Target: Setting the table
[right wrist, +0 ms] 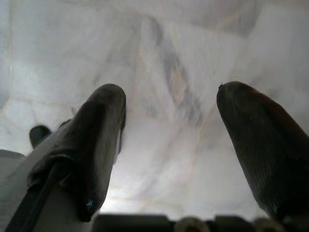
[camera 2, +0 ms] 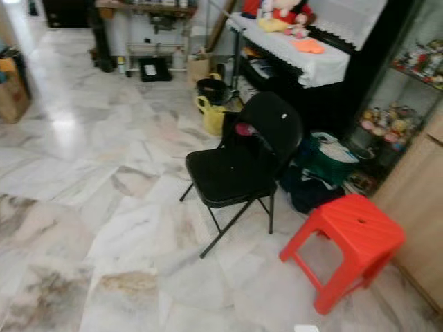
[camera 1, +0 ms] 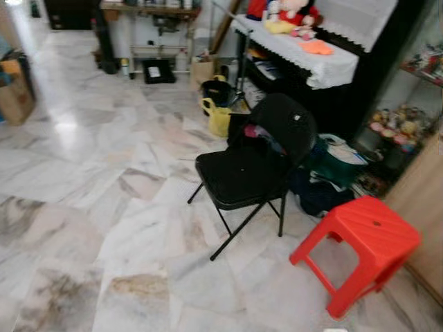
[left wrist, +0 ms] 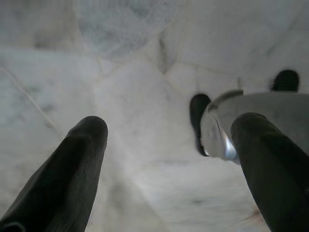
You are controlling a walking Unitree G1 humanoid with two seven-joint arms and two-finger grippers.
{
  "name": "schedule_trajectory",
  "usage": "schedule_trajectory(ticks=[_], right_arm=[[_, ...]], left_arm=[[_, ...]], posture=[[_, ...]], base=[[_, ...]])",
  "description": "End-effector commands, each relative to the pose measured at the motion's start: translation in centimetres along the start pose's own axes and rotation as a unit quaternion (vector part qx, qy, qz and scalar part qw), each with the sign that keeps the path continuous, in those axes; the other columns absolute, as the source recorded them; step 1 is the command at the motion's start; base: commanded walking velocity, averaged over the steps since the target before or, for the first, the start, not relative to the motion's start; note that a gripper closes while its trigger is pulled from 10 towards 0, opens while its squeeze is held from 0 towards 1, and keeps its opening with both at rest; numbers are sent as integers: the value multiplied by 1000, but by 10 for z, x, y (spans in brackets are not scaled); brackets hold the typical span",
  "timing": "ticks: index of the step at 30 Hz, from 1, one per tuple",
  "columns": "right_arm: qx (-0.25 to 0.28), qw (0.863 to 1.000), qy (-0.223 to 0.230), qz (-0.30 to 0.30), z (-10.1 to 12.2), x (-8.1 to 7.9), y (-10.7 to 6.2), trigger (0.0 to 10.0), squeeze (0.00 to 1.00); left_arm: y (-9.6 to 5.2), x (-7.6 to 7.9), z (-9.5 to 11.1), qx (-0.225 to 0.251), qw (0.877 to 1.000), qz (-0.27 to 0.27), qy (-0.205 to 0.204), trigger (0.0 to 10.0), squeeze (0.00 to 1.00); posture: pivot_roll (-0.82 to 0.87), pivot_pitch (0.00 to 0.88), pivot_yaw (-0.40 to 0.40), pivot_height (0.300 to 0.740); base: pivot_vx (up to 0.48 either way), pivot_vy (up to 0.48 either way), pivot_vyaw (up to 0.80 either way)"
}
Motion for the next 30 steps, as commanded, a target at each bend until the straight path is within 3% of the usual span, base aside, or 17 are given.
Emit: schedule_trajectory(ticks=[1,2,3,7,10,16,21,30], right_arm=[[58,990,98,84,56,-50,5,10000,0],[56,990,98,81,55,-49,5,10000,0],[55,990,98,80,55,-49,5,10000,0],[55,990,98,80,55,-49,5,10000,0],[56,991,97,79,55,-48,5,10000,0],[61,991,93,80,62,-52,6,10000,0],[66,990,90,82,67,-57,6,10000,0],[58,992,89,70,63,-54,6,10000,0]], left_arm=[[11,15,107,111,991,-16,-74,10000,0],[11,17,107,107,993,-15,-45,10000,0],[11,20,106,107,993,-18,-43,10000,0],[11,24,103,109,992,-23,-63,10000,0],[11,24,102,109,993,-13,-45,10000,0],[11,24,110,114,992,-20,-51,10000,0],[10,28,118,126,992,-23,0,10000,0],[11,32,118,126,992,-24,-9,10000,0]], posture=[[132,78,-3,740],[129,82,0,740],[125,86,0,740],[115,90,0,740],[115,90,0,740],[112,75,8,740],[93,67,19,740],[92,62,11,740]], base=[[0,0,-788],[0,0,-788],[0,0,-788],[0,0,-788],[0,0,-788],[0,0,-788],[0,0,-788],[0,0,-788]])
Point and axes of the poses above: a point about 5 cm out from each wrist's last joint towards the gripper, its own y axis pointing out of the wrist towards the gripper, its own z axis along the axis of the wrist's last joint, x = y × z, the point moved 4 cm from there along y, pointing out of the wrist towards the gripper, and after that the axes turned 1 degree about y, right-handed, at the moved point
